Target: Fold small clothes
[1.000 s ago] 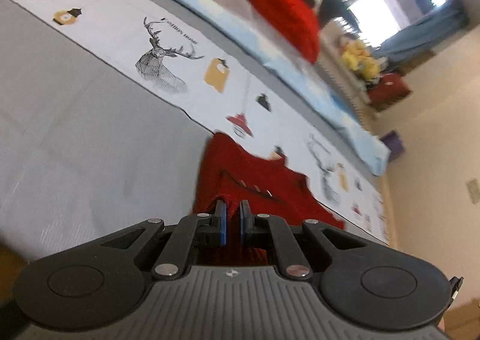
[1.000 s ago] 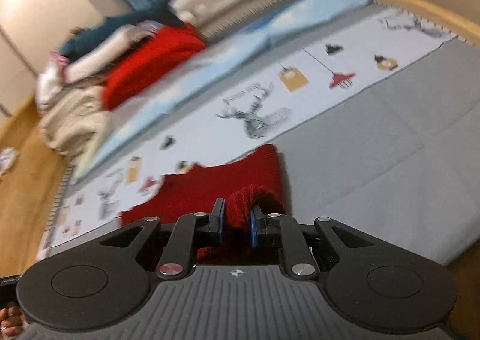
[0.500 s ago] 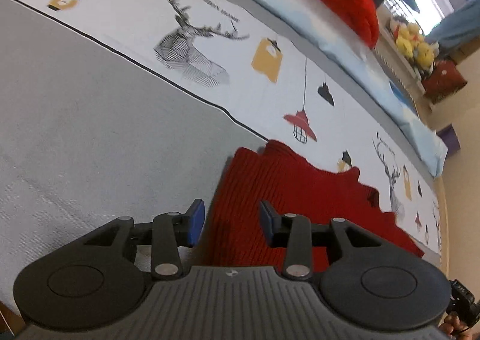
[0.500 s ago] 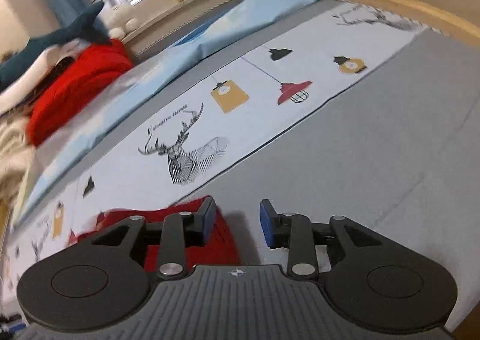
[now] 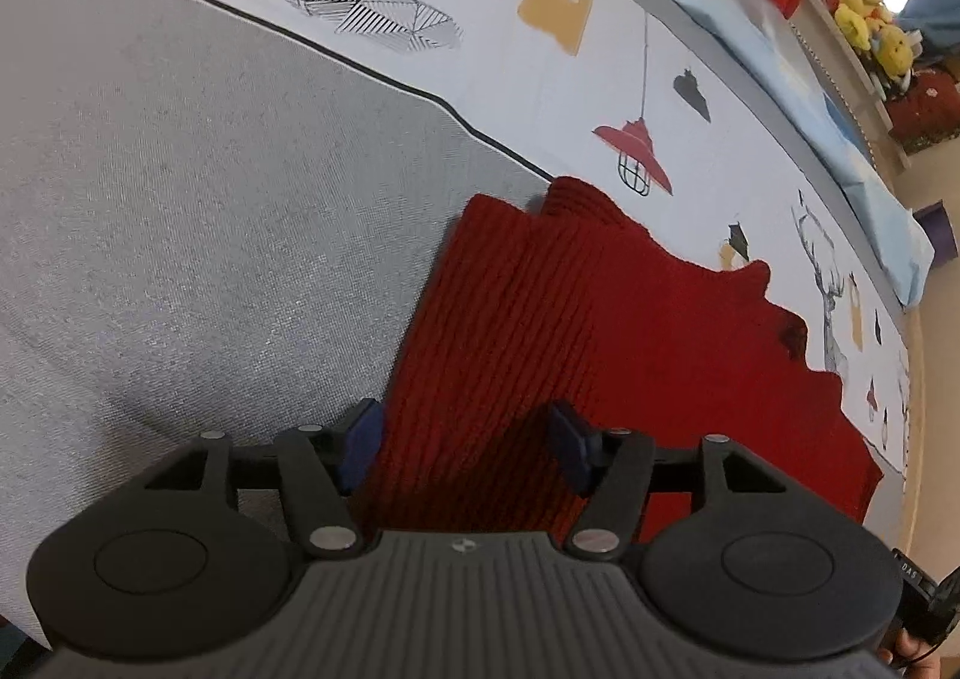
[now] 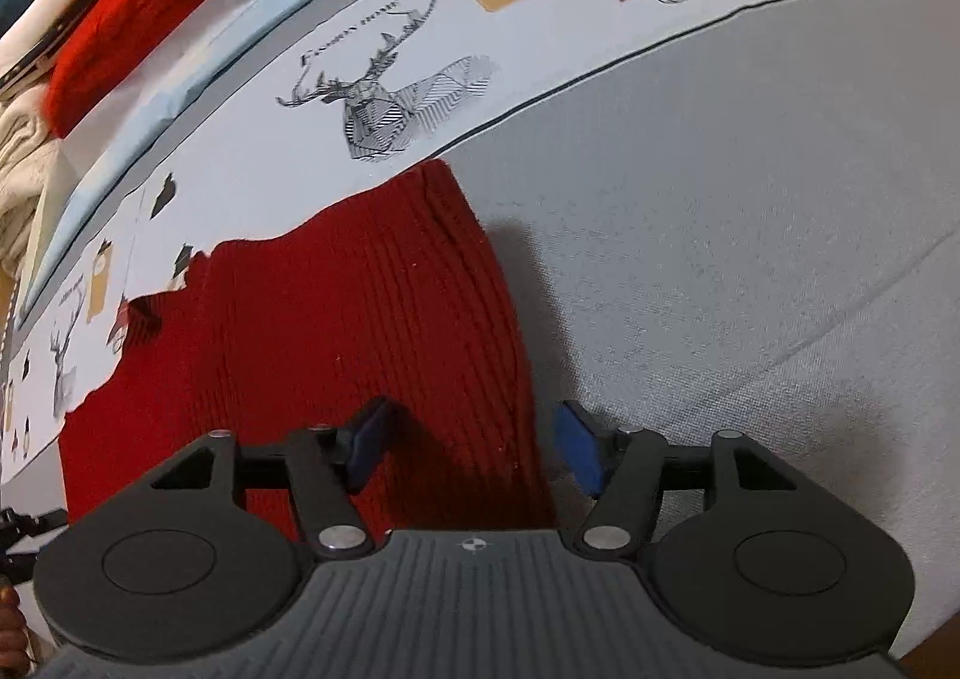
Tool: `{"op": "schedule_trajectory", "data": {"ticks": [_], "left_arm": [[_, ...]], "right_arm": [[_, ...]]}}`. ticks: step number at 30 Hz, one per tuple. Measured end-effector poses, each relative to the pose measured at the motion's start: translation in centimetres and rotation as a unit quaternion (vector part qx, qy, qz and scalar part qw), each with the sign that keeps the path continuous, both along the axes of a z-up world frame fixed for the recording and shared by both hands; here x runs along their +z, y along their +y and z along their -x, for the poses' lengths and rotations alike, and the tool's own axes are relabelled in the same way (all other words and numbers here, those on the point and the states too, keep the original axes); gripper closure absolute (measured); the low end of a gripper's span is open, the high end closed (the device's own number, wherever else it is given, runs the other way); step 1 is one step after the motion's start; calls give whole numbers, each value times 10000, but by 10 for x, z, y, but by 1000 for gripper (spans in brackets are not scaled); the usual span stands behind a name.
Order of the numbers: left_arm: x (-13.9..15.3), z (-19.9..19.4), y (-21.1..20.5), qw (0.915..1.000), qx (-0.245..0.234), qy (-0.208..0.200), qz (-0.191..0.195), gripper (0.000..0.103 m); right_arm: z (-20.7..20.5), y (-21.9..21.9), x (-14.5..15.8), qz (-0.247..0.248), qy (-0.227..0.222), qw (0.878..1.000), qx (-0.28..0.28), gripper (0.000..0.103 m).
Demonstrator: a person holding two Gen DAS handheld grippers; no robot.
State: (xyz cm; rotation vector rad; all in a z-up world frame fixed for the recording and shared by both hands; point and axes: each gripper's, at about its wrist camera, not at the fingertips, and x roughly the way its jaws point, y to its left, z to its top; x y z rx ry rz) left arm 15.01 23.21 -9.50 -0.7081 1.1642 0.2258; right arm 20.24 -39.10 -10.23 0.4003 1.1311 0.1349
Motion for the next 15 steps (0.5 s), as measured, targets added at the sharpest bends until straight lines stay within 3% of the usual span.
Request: {"op": "schedule_trajectory", "data": {"ticks": [8,15], "left_arm": [[-2,-2,0,10000,60,54,3,36],[-2,-2,0,10000,36,56,-16,36]], "right_arm": [[1,1,-1,-24,5,10000,-76,40],[3,5,6,117,-234,9996,73,59]]}}
